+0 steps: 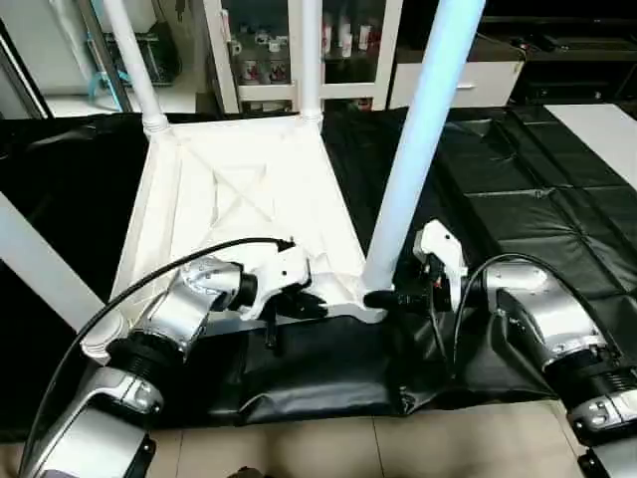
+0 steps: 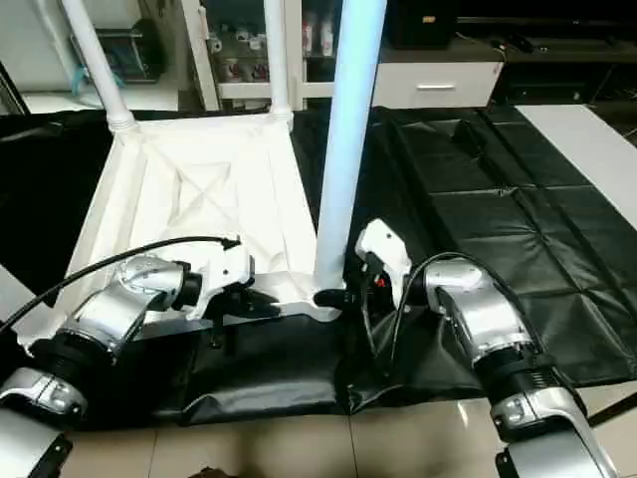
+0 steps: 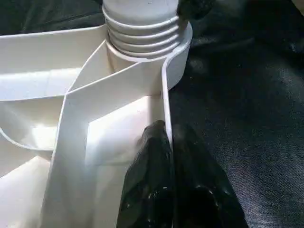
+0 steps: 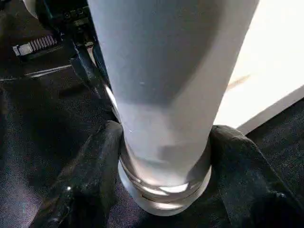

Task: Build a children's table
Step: Rotate leg to tighten

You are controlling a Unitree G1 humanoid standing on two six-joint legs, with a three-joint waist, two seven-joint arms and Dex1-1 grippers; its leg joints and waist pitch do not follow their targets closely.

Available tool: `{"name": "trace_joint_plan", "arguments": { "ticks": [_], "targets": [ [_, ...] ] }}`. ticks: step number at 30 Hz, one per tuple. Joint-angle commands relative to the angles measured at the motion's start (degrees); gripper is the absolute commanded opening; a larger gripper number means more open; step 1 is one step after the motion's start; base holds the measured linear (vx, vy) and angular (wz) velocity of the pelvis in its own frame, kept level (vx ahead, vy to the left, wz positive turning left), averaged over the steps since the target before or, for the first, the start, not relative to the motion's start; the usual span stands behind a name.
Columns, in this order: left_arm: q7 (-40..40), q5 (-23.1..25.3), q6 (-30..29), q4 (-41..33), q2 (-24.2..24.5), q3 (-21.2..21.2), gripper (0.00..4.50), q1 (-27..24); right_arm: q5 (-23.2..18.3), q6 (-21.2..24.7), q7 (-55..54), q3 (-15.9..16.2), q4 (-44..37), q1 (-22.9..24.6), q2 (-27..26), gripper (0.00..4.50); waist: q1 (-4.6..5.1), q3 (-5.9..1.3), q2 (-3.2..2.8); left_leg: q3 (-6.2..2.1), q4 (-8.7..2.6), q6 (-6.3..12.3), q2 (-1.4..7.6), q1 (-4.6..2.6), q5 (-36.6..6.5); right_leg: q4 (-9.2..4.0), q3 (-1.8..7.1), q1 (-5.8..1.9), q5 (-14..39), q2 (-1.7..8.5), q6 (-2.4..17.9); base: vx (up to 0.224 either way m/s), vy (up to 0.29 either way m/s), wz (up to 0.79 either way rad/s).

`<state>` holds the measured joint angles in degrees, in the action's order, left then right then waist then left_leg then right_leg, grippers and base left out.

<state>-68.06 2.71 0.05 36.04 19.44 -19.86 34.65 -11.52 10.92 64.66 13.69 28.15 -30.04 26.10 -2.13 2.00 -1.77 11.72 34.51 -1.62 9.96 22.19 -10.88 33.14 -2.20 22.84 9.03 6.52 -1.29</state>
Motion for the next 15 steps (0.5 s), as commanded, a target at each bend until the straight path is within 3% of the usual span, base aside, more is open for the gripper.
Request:
{"name": "trace_joint_plan", "arguments": {
  "ticks": [1,7,9,12,15],
  "targets": [
    [-2.1,0.69,-0.1,-1.22,-0.53,-2.15,0.0,-0.53,1.32,-0.15,1.36,1.35,0.91,-0.45,0.0,2.51,0.45,-3.55,0.5,-1.02,-4.6,2.47,3.07,-1.6,-14.26,-2.74,1.13,-1.87,10.45,1.49,16.25,0.0,0.0,0.0],
    [0.76,0.81,-1.22,-1.6,-1.55,-1.47,0.0,-0.67,2.22,-1.02,-5.91,-1.2,2.88,-0.18,-2.43,2.51,0.62,-3.44,0.57,-0.98,-4.66,2.52,3.04,-1.53,-14.27,-2.77,1.18,-1.73,10.76,1.53,16.33,0.0,0.0,0.0],
    [4.77,1.1,-2.68,-1.41,-3.16,-0.55,0.0,-0.47,2.17,-0.81,-14.7,-4.34,5.55,0.24,-5.6,2.51,1.14,-3.19,0.63,-1.16,-4.93,1.09,2.97,-1.55,-17.47,-3.28,1.22,-1.54,15.78,1.65,15.03,0.0,0.0,0.0],
    [8.26,0.97,-4.2,-1.21,-5.04,0.39,0.0,-0.32,1.86,-0.1,-19.85,-5.89,5.99,1.52,-7.94,2.5,2.2,-3.04,0.72,-1.54,-5.21,-0.85,2.82,-1.57,-21.05,-3.91,1.13,-1.28,20.99,1.57,12.85,0.0,0.0,0.0],
    [11.23,0.76,-6.18,-1.65,-7.33,0.9,0.0,-0.21,1.88,1.02,-26.42,-7.34,5.8,2.82,-11.21,2.5,3.03,-3.01,0.45,-1.77,-5.27,-1.08,2.71,-1.59,-23.32,-4.28,1.06,-0.99,23.23,1.49,11.78,0.0,0.0,0.0]
  ]
}}
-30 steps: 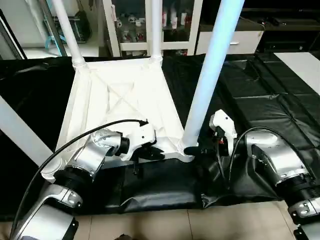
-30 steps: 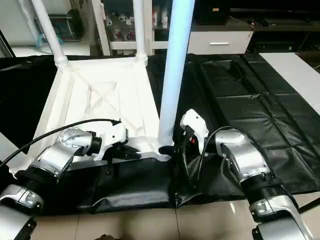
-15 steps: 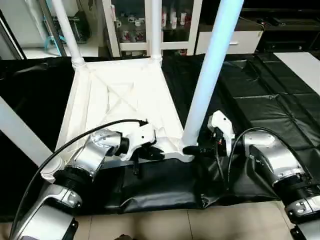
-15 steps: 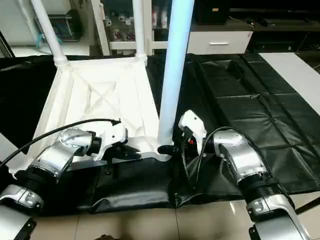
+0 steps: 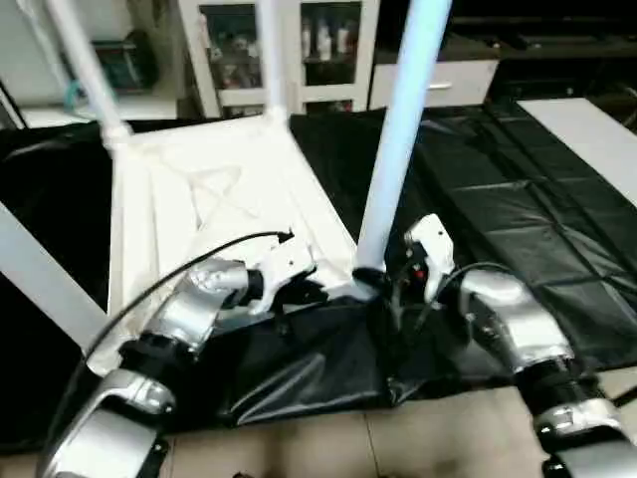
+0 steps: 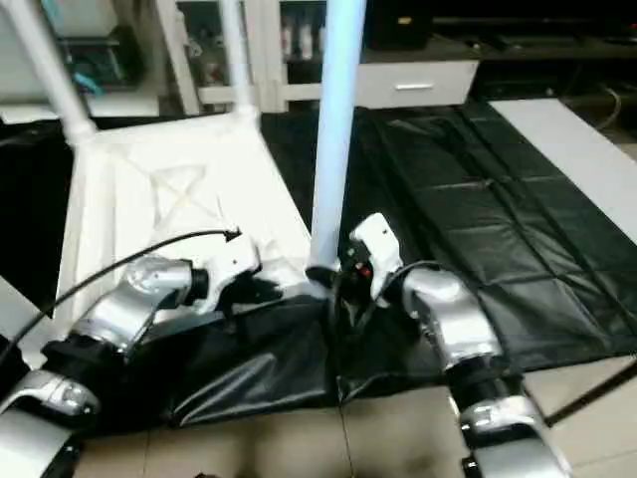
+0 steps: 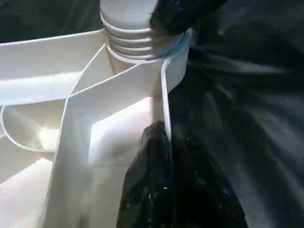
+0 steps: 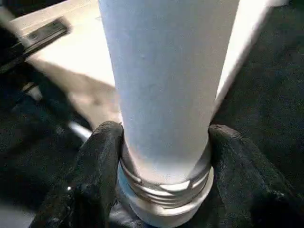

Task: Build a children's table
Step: Rotate leg to tighten

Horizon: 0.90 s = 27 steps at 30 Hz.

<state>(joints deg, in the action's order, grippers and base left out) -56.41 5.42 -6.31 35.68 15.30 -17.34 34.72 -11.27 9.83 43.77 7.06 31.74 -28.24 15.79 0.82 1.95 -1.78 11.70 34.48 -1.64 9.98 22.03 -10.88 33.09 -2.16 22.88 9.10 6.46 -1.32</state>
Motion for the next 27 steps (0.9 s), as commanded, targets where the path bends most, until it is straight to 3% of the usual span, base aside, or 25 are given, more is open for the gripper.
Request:
{"name": "trace_joint_plan", "arguments": {
  "ticks": [1,6,7,8,9,12,16,19,20,22,25,27],
  "targets": [
    [-0.42,-1.95,0.19,-1.28,-3.2,-1.63,0.0,-0.28,1.63,2.11,-5.52,-0.72,2.21,1.02,-0.9,2.5,0.36,-3.01,0.59,-1.75,-5.25,-0.95,2.66,-1.3,-23.04,-4.26,1.06,-1.05,22.55,1.56,11.78,0.0,0.0,0.0],
    [7.54,0.19,-2.72,0.62,-7.58,-1.1,0.0,1.44,2.22,3.49,-20.77,-4.42,4.02,0.73,-8.3,2.48,1.11,-3.04,0.32,-1.92,-5.43,-1.27,2.54,-1.15,-23.89,-4.46,0.87,-1.02,23.0,1.42,11.2,0.0,0.0,0.0],
    [9.56,0.7,-3.24,1.22,-8.46,-0.8,0.0,1.9,2.62,3.31,-24.13,-5.05,4.62,0.43,-9.67,2.48,1.27,-3.05,-0.03,-1.81,-5.36,-1.36,2.53,-1.33,-24.24,-4.58,1.03,-0.6,22.7,1.43,11.28,0.0,0.0,0.0],
    [10.83,1.01,-3.59,1.57,-9.03,-0.59,0.0,2.18,2.91,3.15,-26.26,-5.4,4.97,0.24,-10.49,2.48,1.23,-3.09,0.11,-1.86,-5.36,-1.48,2.51,-1.45,-24.4,-4.64,0.93,-0.67,22.76,1.38,11.2,0.0,0.0,0.0],
    [14.39,1.65,-4.07,2.47,-10.34,0.01,0.0,2.92,3.34,3.05,-31.49,-6.36,5.82,-0.29,-12.49,2.47,1.38,-3.07,-0.13,-1.94,-5.43,-1.52,2.42,-1.22,-24.36,-4.55,0.92,-0.82,22.7,1.42,11.16,0.0,0.0,0.0],
    [21.75,3.45,-4.67,4.21,-12.71,0.84,0.0,4.32,3.85,1.94,-40.6,-8.1,7.67,-1.71,-16.82,2.44,1.89,-3.13,-0.1,-1.92,-5.4,-1.7,2.28,-1.36,-25.02,-4.82,0.88,-0.57,23.63,1.43,10.58,0.0,0.0,0.0],
    [22.08,3.65,-4.36,3.89,-12.89,1.04,0.0,4.28,4.73,-0.76,-39.29,-7.18,7.13,-2.02,-17.52,2.43,2.03,-3.29,-0.03,-1.92,-5.42,-0.5,2.3,-1.03,-23.94,-4.76,0.84,-0.83,21.24,1.36,10.48,0.0,0.0,0.0],
    [20.05,3.42,-3.35,2.24,-11.66,0.98,0.0,3.42,4.56,-3.64,-31.08,-4.74,3.35,-0.75,-15.98,2.43,1.72,-3.38,0.0,-1.75,-5.33,0.54,2.44,-0.93,-22.47,-4.55,0.87,-1.04,18.5,1.46,11.28,0.0,0.0,0.0],
    [19.21,3.29,-3.11,1.81,-11.18,0.83,0.0,3.14,3.84,-3.43,-30.08,-4.96,1.77,-0.14,-15.76,2.43,1.64,-3.38,-0.02,-1.65,-5.27,0.88,2.43,-0.96,-22.1,-4.56,0.92,-1.06,17.98,1.43,11.43,0.0,0.0,0.0],
    [18.67,3.2,-2.99,1.47,-10.84,0.72,0.0,2.92,3.4,-3.2,-29.66,-5.13,0.73,0.27,-15.65,3.1,1.44,-3.47,0.06,-1.57,-5.2,2.17,2.45,-0.57,-19.22,-4.23,0.98,-1.41,15.75,1.5,12.16,0.0,0.0,0.0],
    [12.04,2.49,-1.22,-2.17,-6.98,-0.62,0.0,0.57,0.58,-0.38,-21.9,-4.17,-6.38,2.69,-11.64,3.15,0.8,-3.55,-0.15,-1.59,-5.11,3.81,2.63,-0.46,-16.32,-3.86,0.94,-1.95,12.57,1.49,12.84,0.0,0.0,0.0],
    [8.68,1.37,-1.52,-4.03,-5.64,-0.88,0.0,-0.47,-1.99,2.29,-15.94,-3.72,-9.14,3.45,-9.38,3.43,0.55,-3.55,-0.49,-1.39,-5.01,4.42,2.63,-0.59,-15.32,-3.69,1.03,-1.82,11.26,1.43,13.65,0.0,0.0,0.0]
  ]
}}
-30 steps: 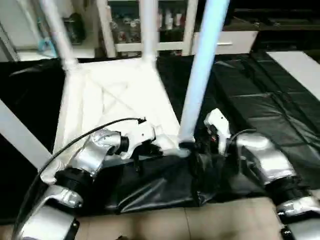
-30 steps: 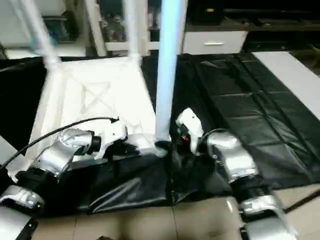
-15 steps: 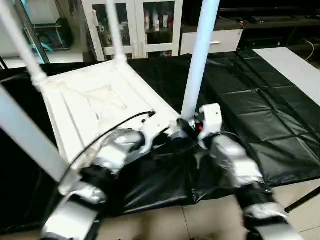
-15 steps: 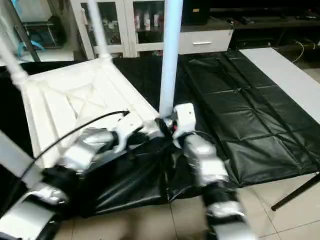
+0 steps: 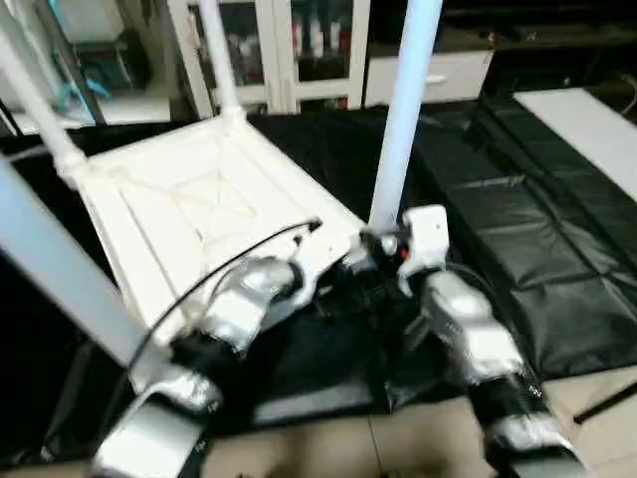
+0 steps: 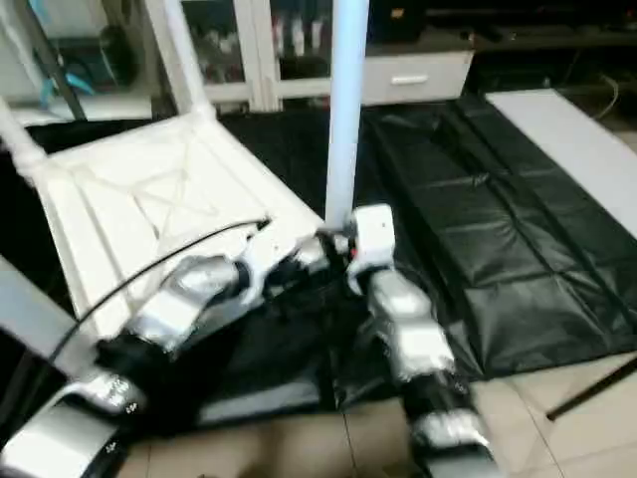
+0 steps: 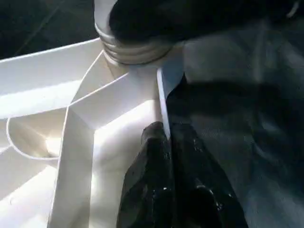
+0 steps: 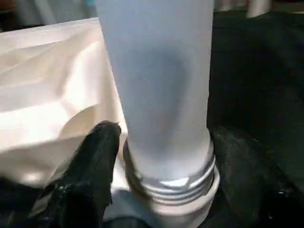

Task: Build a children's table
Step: Rotate leg to tighten

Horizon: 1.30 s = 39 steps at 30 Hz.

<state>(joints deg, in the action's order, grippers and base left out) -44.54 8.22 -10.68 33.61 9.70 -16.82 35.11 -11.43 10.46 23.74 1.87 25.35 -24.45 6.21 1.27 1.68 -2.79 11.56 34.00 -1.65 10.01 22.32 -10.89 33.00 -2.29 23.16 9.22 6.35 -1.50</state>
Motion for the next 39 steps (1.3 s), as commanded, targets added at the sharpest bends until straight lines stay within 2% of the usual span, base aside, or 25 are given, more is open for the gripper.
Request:
{"name": "trace_joint_plan", "arguments": {
  "ticks": [1,3,5,6,7,8,9,11,17,19,21,23,25,29,34,37,38,39],
  "targets": [
    [-5.07,-1.65,3.25,-2.9,0.96,-1.84,0.0,-1.38,-2.68,2.95,7.66,2.16,-4.35,0.13,2.09,3.43,-0.1,-3.3,0.55,-1.24,-4.49,4.41,2.69,-0.98,-15.06,-3.54,1.12,-2.14,10.78,1.49,14.27,0.0,0.0,0.0],
    [-8.06,-2.19,3.79,-4.25,2.28,-2.41,0.0,-2.14,-3.18,4.16,12.36,3.29,-6.26,0.75,4.95,3.53,-0.22,-3.17,0.54,-1.25,-4.58,4.34,2.81,-0.98,-15.58,-3.43,1.13,-2.25,11.11,1.45,14.56,0.0,0.0,0.0],
    [-11.61,-2.93,4.09,-5.77,3.85,-2.99,0.0,-2.87,-3.59,6.27,18.27,4.78,-7.78,1.35,8.89,3.73,-0.45,-3.09,0.14,-1.13,-4.62,3.68,2.87,-1.38,-16.48,-3.53,1.22,-1.85,11.87,1.43,14.71,0.0,0.0,0.0],
    [-12.77,-3.02,4.21,-6.22,4.5,-3.32,0.0,-3.09,-4.11,7.3,21.07,5.43,-8.47,1.74,10.51,3.73,-0.55,-3.07,0.3,-1.16,-4.69,3.24,2.94,-1.31,-16.58,-3.51,1.22,-1.97,11.69,1.41,14.71,0.0,0.0,0.0],
    [-15.06,-3.25,3.88,-7.17,5.86,-3.98,0.0,-3.48,-4.22,8.3,26.1,6.82,-9.29,2.47,13.8,3.73,-0.91,-3.12,0.18,-1.18,-4.74,2.86,2.93,-1.57,-16.94,-3.49,1.16,-1.95,11.69,1.29,14.51,0.0,0.0,0.0],
    [-15.29,-3.27,3.82,-7.27,6.01,-4.05,0.0,-3.51,-4.2,8.35,26.59,6.96,-9.36,2.54,14.13,3.73,-1.08,-3.1,0.27,-1.14,-4.75,2.79,3.08,-1.75,-17.17,-3.49,1.23,-1.95,11.38,1.31,14.49,0.0,0.0,0.0],
    [-16.15,-3.34,3.58,-7.64,6.55,-4.32,0.0,-3.66,-4.08,8.54,28.47,7.5,-9.6,2.84,15.4,3.73,-1.37,-3.06,0.16,-1.06,-4.71,2.65,3.03,-1.71,-16.66,-3.34,1.31,-1.88,10.28,1.37,14.87,0.0,0.0,0.0],
    [-17.81,-3.6,2.73,-8.27,7.51,-4.62,0.0,-3.78,-3.55,8.6,32.05,8.14,-8.38,2.6,17.66,3.73,-1.38,-3.08,0.52,-1.0,-4.63,2.8,2.87,-1.39,-15.95,-3.22,1.29,-2.04,9.58,1.46,15.19,0.0,0.0,0.0],
    [-19.14,-4.13,2.2,-9.36,8.27,-4.61,0.0,-4.16,-1.72,6.0,31.11,8.11,-3.6,-0.44,17.35,3.73,-1.45,-3.12,0.72,-1.07,-4.52,2.24,2.89,-1.36,-15.19,-3.19,1.25,-1.99,11.6,1.62,15.17,0.0,0.0,0.0],
    [-19.32,-4.28,2.01,-9.63,8.42,-4.68,0.0,-4.26,-2.83,6.14,31.86,7.6,-3.67,-0.69,16.87,3.73,-1.44,-3.27,0.82,-0.95,-4.29,3.01,2.83,-1.37,-13.48,-3.02,1.27,-2.06,9.23,1.57,15.73,0.0,0.0,0.0],
    [-19.5,-4.38,1.87,-9.82,8.49,-4.73,0.0,-4.37,-3.11,6.16,32.66,7.58,-3.6,-0.75,16.64,3.4,-1.63,-3.37,0.72,-0.94,-4.15,3.93,2.87,-1.37,-11.46,-2.71,1.22,-2.17,6.9,1.55,16.1,0.0,0.0,0.0],
    [-19.55,-4.45,1.8,-9.9,8.52,-4.77,0.0,-4.43,-2.77,5.87,33.17,7.97,-3.37,-0.7,16.59,3.37,-1.79,-3.43,0.69,-0.9,-3.99,4.81,2.88,-1.36,-9.59,-2.47,1.18,-2.28,4.84,1.56,16.63,0.0,0.0,0.0],
    [-19.58,-4.51,1.75,-9.98,8.5,-4.73,0.0,-4.48,-2.37,5.26,33.2,8.08,-2.8,-0.79,16.39,3.04,-1.96,-3.31,0.64,-0.82,-3.99,5.1,2.86,-1.37,-10.2,-2.66,1.15,-2.23,6.36,1.62,16.71,0.0,0.0,0.0],
    [-19.83,-4.62,1.54,-10.2,8.62,-4.87,0.0,-4.58,-2.26,4.59,33.54,7.79,-1.91,-1.01,15.84,2.77,-1.99,-3.27,0.59,-0.91,-4.15,4.03,2.9,-1.42,-11.86,-2.83,1.17,-2.22,8.9,1.57,16.1,0.0,0.0,0.0],
    [-20.36,-4.69,1.16,-10.21,8.7,-5.07,0.0,-4.45,-2.1,4.24,34.12,7.99,-1.86,-0.72,16.01,2.7,-2.02,-3.45,0.53,-0.89,-3.92,4.62,2.84,-1.39,-9.82,-2.44,1.12,-2.36,5.51,1.52,16.72,0.0,0.0,0.0],
    [-20.61,-4.66,0.92,-10.13,8.78,-5.23,0.0,-4.41,-1.99,3.87,34.08,7.94,-1.71,-0.53,16.04,2.69,-2.05,-3.44,0.63,-0.85,-3.88,4.96,2.86,-1.41,-9.85,-2.48,1.09,-2.38,5.84,1.53,16.92,0.0,0.0,0.0],
    [-20.51,-4.61,0.6,-10.12,8.75,-5.24,0.0,-4.44,-1.65,3.67,32.89,7.66,-1.43,-0.47,15.76,2.69,-2.07,-3.45,0.6,-0.85,-3.86,4.94,2.86,-1.41,-9.89,-2.48,1.09,-2.39,5.97,1.56,16.93,0.0,0.0,0.0],
    [-19.85,-4.41,0.18,-9.6,8.33,-5.26,0.0,-4.48,0.13,2.69,27.18,6.75,0.5,-0.85,14.31,2.69,-2.01,-3.45,0.74,-0.84,-3.86,4.92,2.86,-1.42,-9.82,-2.49,1.1,-2.34,6.05,1.52,16.92,0.0,0.0,0.0]
  ]
}}
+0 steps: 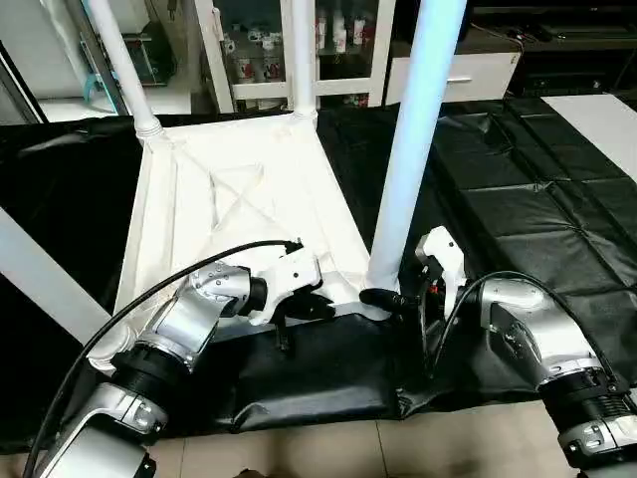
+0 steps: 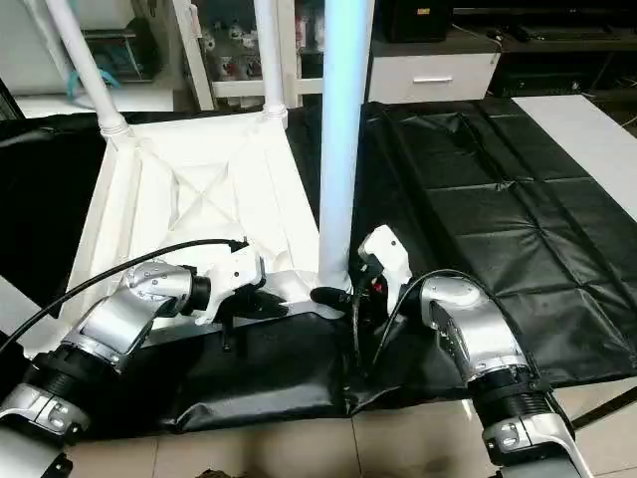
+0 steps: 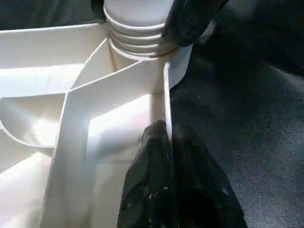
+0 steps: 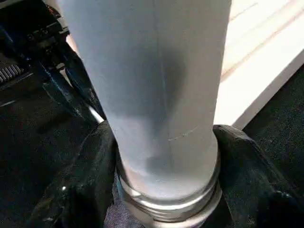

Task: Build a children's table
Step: Rotate leg to tighten

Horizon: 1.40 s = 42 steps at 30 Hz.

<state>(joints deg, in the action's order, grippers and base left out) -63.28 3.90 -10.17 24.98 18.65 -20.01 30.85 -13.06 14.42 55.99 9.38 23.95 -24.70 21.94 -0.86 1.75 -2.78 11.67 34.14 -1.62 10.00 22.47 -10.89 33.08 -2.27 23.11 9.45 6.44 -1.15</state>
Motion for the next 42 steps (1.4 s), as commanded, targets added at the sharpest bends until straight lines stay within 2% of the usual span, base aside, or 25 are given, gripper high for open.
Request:
{"name": "trace_joint_plan", "arguments": {
  "ticks": [1,2,3,6,7,10,12,13,14,15,17,18,20,21,23,24,25,30,33,36,37,38,39,40,42],
  "targets": [
    [-0.83,0.0,-0.49,-0.75,-0.8,-2.08,0.0,-0.25,2.5,-1.67,-7.47,-1.14,2.72,-0.77,-2.03,2.68,0.31,-3.34,0.63,-0.95,-4.1,4.52,2.81,-1.4,-10.18,-2.68,1.17,-2.12,6.87,1.53,16.45,0.0,0.0,0.0],
    [-0.18,0.12,-0.98,-0.37,-1.24,-2.02,0.0,-0.26,3.57,-2.27,-11.11,-1.69,3.95,-0.98,-3.07,2.67,0.41,-3.33,0.54,-1.01,-4.18,4.1,2.75,-1.41,-10.76,-2.77,1.14,-2.11,7.92,1.58,16.19,0.0,0.0,0.0],
    [2.13,0.54,-1.65,0.82,-2.73,-1.75,0.0,0.1,4.8,-2.74,-17.7,-2.92,5.77,-1.18,-5.24,2.67,1.01,-3.1,0.8,-1.17,-4.54,2.8,2.71,-1.23,-13.22,-3.04,1.06,-2.16,11.29,1.48,15.37,0.0,0.0,0.0],
    [8.31,1.5,-3.0,3.66,-6.41,-0.78,0.0,1.6,6.05,-2.87,-29.57,-5.44,7.87,-1.23,-9.8,2.67,2.33,-2.91,0.56,-1.54,-4.94,-0.67,2.6,-1.7,-20.36,-3.88,1.05,-1.63,19.71,1.45,12.73,0.0,0.0,0.0],
    [8.35,1.5,-3.01,3.67,-6.43,-0.78,0.0,1.61,6.05,-2.87,-29.62,-5.46,7.88,-1.23,-9.82,2.67,2.75,-2.83,0.69,-1.66,-5.04,-1.21,2.53,-1.59,-21.6,-4.16,1.07,-1.57,21.04,1.45,11.92,0.0,0.0,0.0],
    [15.23,3.18,-3.87,7.23,-10.08,-0.21,0.0,4.09,7.06,-2.68,-39.84,-7.27,9.8,-2.11,-14.19,2.67,3.1,-2.88,0.32,-1.71,-5.06,-1.8,2.42,-1.86,-23.4,-4.51,1.07,-1.09,21.38,1.29,11.04,0.0,0.0,0.0],
    [17.86,3.69,-4.17,8.5,-11.27,0.16,0.0,4.96,7.47,-2.7,-42.71,-7.58,10.66,-2.62,-15.49,2.67,3.24,-2.97,0.33,-1.83,-5.13,-1.76,2.39,-1.68,-23.61,-4.42,0.97,-1.34,20.59,1.29,11.05,0.0,0.0,0.0],
    [22.72,4.51,-4.73,10.53,-13.18,0.98,0.0,6.35,7.79,-2.63,-48.31,-8.47,12.59,-3.91,-17.86,2.67,3.36,-3.0,-0.11,-1.79,-5.01,-1.66,2.31,-1.8,-23.71,-4.47,1.0,-1.21,19.93,1.32,11.21,0.0,0.0,0.0],
    [25.97,5.07,-5.03,11.96,-14.44,1.53,0.0,7.27,8.35,-2.65,-52.57,-8.9,14.05,-4.92,-19.4,2.67,3.66,-2.92,-0.19,-1.67,-5.0,-1.82,2.29,-1.78,-23.79,-4.51,1.09,-0.91,19.48,1.24,11.45,0.0,0.0,0.0],
    [29.44,5.92,-5.35,13.74,-15.84,2.11,0.0,8.34,8.9,-3.51,-57.1,-9.41,15.97,-6.19,-21.25,2.67,4.0,-3.01,0.18,-1.76,-4.98,-2.26,2.12,-1.82,-23.76,-4.53,0.91,-1.01,19.59,1.14,11.62,0.0,0.0,0.0],
    [30.47,6.29,-5.32,14.25,-16.17,2.23,0.0,8.63,9.04,-4.04,-57.72,-9.32,16.49,-6.58,-21.78,2.66,3.84,-3.1,0.12,-1.74,-4.88,-1.54,2.14,-1.9,-23.83,-4.75,0.92,-1.05,19.68,1.29,11.42,0.0,0.0,0.0],
    [32.87,6.7,-4.65,15.17,-16.72,2.84,0.0,9.16,9.7,-4.9,-59.19,-8.79,17.37,-7.32,-22.76,2.66,3.84,-3.15,0.12,-1.76,-4.88,-0.8,2.16,-1.55,-22.84,-4.64,0.9,-1.35,18.45,1.33,11.36,0.0,0.0,0.0],
    [33.39,6.69,-4.32,15.27,-16.78,3.06,0.0,9.36,9.49,-5.75,-59.03,-8.93,17.8,-7.67,-23.4,2.66,3.84,-3.28,0.16,-1.65,-4.82,0.05,2.11,-1.33,-20.95,-4.42,0.82,-1.51,16.27,1.26,11.63,0.0,0.0,0.0],
    [33.17,6.36,-3.92,14.97,-16.66,3.37,0.0,9.47,8.53,-6.86,-58.21,-9.69,17.91,-7.91,-24.02,2.66,3.84,-3.32,0.48,-1.63,-4.81,0.78,2.16,-1.1,-20.21,-4.35,0.83,-1.69,15.63,1.37,11.78,0.0,0.0,0.0],
    [32.49,6.01,-3.78,14.55,-16.39,3.55,0.0,9.35,8.41,-7.38,-57.3,-9.62,17.55,-7.9,-23.84,2.66,3.69,-3.34,0.2,-1.59,-4.72,1.55,2.21,-1.14,-18.95,-4.22,0.86,-1.69,14.52,1.38,12.2,0.0,0.0,0.0],
    [32.1,5.84,-3.59,14.14,-16.05,3.69,0.0,9.18,6.9,-7.99,-53.94,-9.83,16.41,-7.44,-23.8,3.22,3.68,-3.35,0.2,-1.55,-4.72,1.95,2.21,-1.11,-18.84,-4.15,0.8,-1.79,14.19,1.32,12.33,0.0,0.0,0.0],
    [31.68,5.73,-2.94,14.02,-15.68,3.75,0.0,9.1,7.57,-8.97,-53.12,-9.32,15.46,-7.14,-23.19,3.36,3.47,-3.39,0.57,-1.58,-4.65,2.43,2.26,-0.99,-18.2,-4.03,0.81,-1.94,14.12,1.46,12.44,0.0,0.0,0.0],
    [26.44,4.73,-0.38,11.64,-13.27,2.82,0.0,7.36,6.72,-10.21,-47.63,-8.31,10.79,-5.16,-20.37,3.78,3.41,-3.27,0.51,-1.52,-4.67,3.33,2.36,-0.87,-16.96,-4.07,0.83,-2.0,13.81,1.45,12.74,0.0,0.0,0.0],
    [16.99,2.82,2.88,7.02,-9.78,0.46,0.0,4.28,4.96,-7.5,-39.21,-7.42,5.34,-3.14,-15.88,3.95,3.35,-3.39,0.48,-1.5,-4.61,4.13,2.55,-0.83,-15.89,-3.87,0.91,-2.08,12.91,1.55,13.31,0.0,0.0,0.0],
    [9.32,1.01,3.81,3.48,-6.53,-1.28,0.0,1.96,4.5,-5.27,-29.91,-5.63,1.45,-1.63,-10.42,4.18,2.78,-3.41,0.39,-1.28,-4.39,5.47,2.71,-0.99,-13.59,-3.4,0.96,-2.18,8.96,1.43,14.63,0.0,0.0,0.0],
    [9.21,0.97,3.8,3.43,-6.48,-1.3,0.0,1.93,4.47,-5.23,-29.73,-5.59,1.4,-1.61,-10.33,4.24,2.51,-3.37,-0.2,-1.34,-4.41,5.41,2.65,-1.11,-13.73,-3.35,0.91,-2.14,9.08,1.41,14.75,0.0,0.0,0.0],
    [4.69,-0.2,2.58,1.32,-4.47,-2.25,0.0,0.76,2.93,-2.98,-21.93,-4.05,-0.96,-0.58,-6.65,4.32,2.16,-3.4,0.19,-1.21,-4.38,5.38,2.83,-1.33,-13.91,-3.35,0.94,-2.2,8.71,1.34,15.01,0.0,0.0,0.0],
    [4.69,-0.2,2.58,1.32,-4.47,-2.25,0.0,0.76,2.93,-2.98,-21.93,-4.05,-0.96,-0.58,-6.65,4.46,1.72,-3.31,0.1,-1.14,-4.41,5.39,2.88,-1.38,-13.65,-3.2,1.03,-2.19,7.93,1.3,15.14,0.0,0.0,0.0],
    [1.63,-0.71,1.75,0.06,-2.99,-2.99,0.0,0.22,1.75,-0.74,-14.77,-1.81,-3.44,0.52,-3.19,4.46,1.62,-3.29,-0.67,-1.24,-4.5,5.09,2.81,-1.33,-13.59,-3.02,1.03,-2.16,7.57,1.32,15.34,0.0,0.0,0.0],
    [0.95,-0.84,1.43,-0.24,-2.68,-3.14,0.0,0.12,1.51,-0.12,-12.85,-1.08,-4.14,0.86,-2.22,4.46,1.43,-3.26,-0.1,-1.12,-4.48,4.78,2.95,-1.6,-14.14,-3.06,1.1,-2.19,6.81,1.25,15.68,0.0,0.0,0.0]
  ]
}}
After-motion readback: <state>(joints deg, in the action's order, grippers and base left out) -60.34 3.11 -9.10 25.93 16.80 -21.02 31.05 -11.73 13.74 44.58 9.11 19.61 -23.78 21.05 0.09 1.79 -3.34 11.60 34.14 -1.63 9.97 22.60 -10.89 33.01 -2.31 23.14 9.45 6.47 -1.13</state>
